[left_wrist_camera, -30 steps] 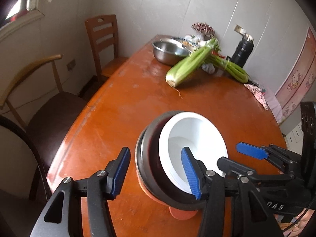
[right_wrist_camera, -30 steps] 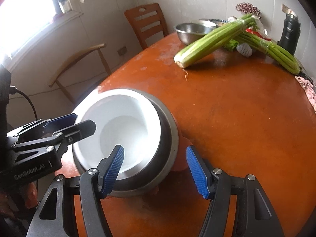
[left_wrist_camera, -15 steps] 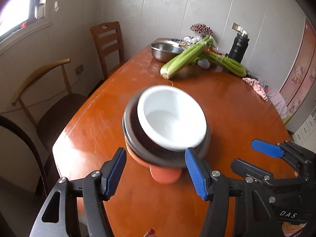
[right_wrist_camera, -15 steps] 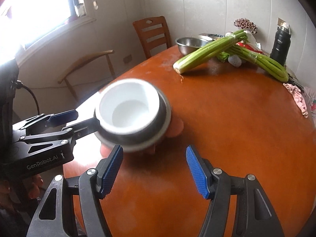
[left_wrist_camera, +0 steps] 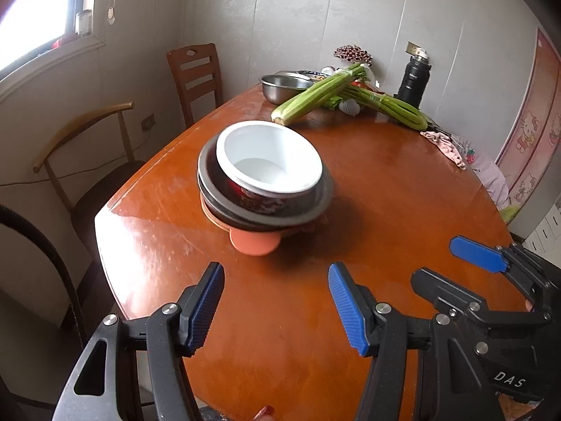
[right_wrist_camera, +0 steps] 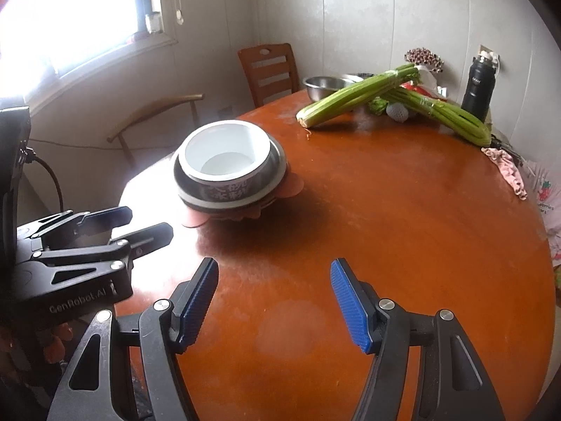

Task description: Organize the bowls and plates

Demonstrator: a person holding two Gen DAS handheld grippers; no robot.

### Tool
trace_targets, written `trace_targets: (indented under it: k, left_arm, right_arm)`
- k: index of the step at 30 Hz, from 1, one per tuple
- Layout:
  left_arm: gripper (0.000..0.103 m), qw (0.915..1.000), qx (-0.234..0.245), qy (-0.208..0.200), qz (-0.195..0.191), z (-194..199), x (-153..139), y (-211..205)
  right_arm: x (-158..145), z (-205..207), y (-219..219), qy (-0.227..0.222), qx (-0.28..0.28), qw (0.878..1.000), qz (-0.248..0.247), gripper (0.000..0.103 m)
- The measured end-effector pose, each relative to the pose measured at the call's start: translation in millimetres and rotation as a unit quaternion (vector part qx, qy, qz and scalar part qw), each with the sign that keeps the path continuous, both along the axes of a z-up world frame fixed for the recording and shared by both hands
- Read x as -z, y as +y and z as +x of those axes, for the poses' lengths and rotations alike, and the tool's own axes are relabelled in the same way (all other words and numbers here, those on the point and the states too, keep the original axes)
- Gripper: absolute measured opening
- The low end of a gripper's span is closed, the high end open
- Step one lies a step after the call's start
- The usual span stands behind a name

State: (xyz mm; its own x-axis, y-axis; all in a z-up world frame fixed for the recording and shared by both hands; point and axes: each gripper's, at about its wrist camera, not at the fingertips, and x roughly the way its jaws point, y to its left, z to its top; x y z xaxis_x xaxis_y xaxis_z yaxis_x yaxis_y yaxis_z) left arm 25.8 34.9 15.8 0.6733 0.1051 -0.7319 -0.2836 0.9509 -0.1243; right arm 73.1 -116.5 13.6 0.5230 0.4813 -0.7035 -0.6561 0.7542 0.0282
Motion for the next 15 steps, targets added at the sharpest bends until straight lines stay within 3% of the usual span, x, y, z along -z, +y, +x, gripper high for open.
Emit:
trace_targets:
  k: [15]
  left_arm:
    - [0.062,0.9999,0.016,-0.002,-0.003,-27.3,12.6,-6.1]
  right_arm:
    - [14.3,-27.8,0.4,-0.003,0.006,1.000,0.001,0.069]
